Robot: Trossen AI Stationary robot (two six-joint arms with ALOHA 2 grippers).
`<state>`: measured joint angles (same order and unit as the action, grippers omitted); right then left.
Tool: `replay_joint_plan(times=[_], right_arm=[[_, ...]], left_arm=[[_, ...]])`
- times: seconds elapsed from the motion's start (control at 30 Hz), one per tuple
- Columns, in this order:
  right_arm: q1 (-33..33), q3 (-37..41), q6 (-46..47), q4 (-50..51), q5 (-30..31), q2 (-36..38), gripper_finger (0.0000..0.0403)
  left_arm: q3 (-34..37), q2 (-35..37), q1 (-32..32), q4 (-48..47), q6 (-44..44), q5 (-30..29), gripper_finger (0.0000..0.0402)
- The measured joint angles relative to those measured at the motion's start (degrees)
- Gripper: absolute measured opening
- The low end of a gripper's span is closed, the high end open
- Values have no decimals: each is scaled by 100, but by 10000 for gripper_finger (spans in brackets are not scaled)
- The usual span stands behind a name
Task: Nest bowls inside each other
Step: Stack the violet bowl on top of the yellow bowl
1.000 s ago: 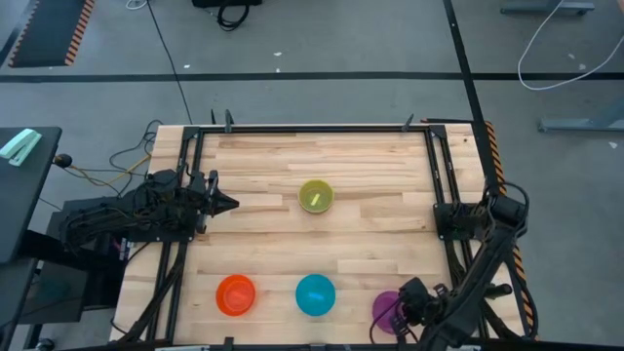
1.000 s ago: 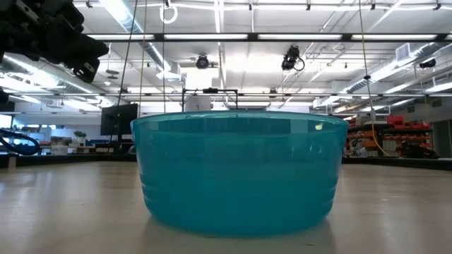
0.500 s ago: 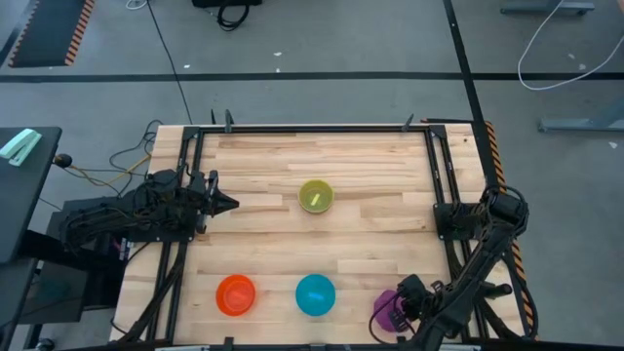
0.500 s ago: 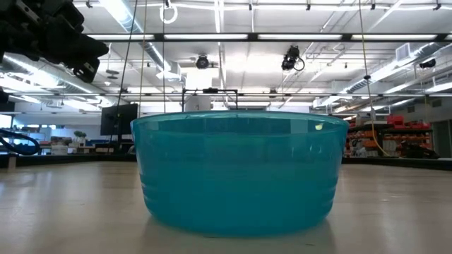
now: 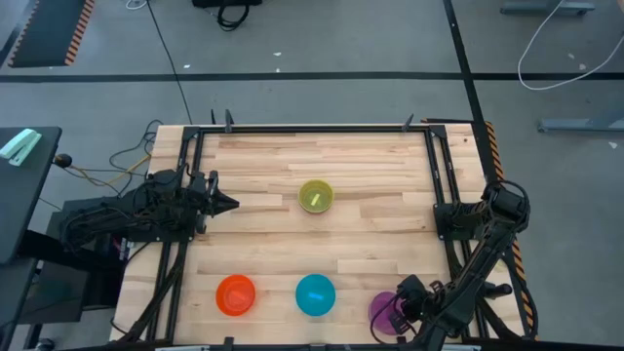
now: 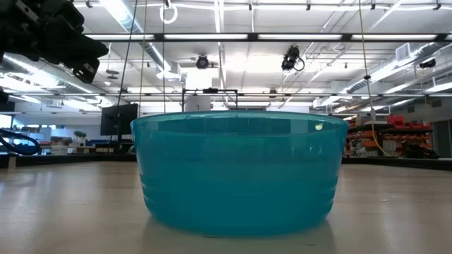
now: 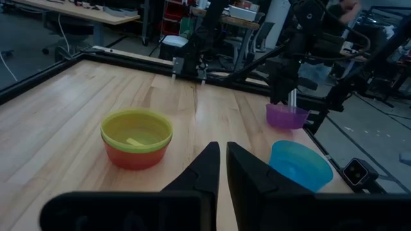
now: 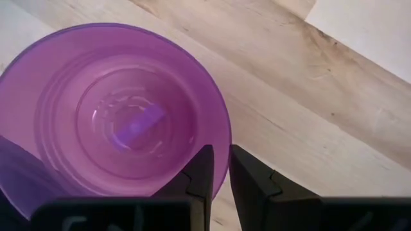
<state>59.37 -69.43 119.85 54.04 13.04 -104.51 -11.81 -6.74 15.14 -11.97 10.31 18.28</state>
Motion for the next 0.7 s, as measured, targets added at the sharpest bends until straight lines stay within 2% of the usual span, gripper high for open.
replay_joint_plan(times=[0.23,0.7], right_arm=[[-59,-2,-114,52,4,224,56],[-269,11,-413,81,12,210,56]], left_arm=[[0,-1,0,3,2,0,43],[0,-2,0,-19,4,0,42]])
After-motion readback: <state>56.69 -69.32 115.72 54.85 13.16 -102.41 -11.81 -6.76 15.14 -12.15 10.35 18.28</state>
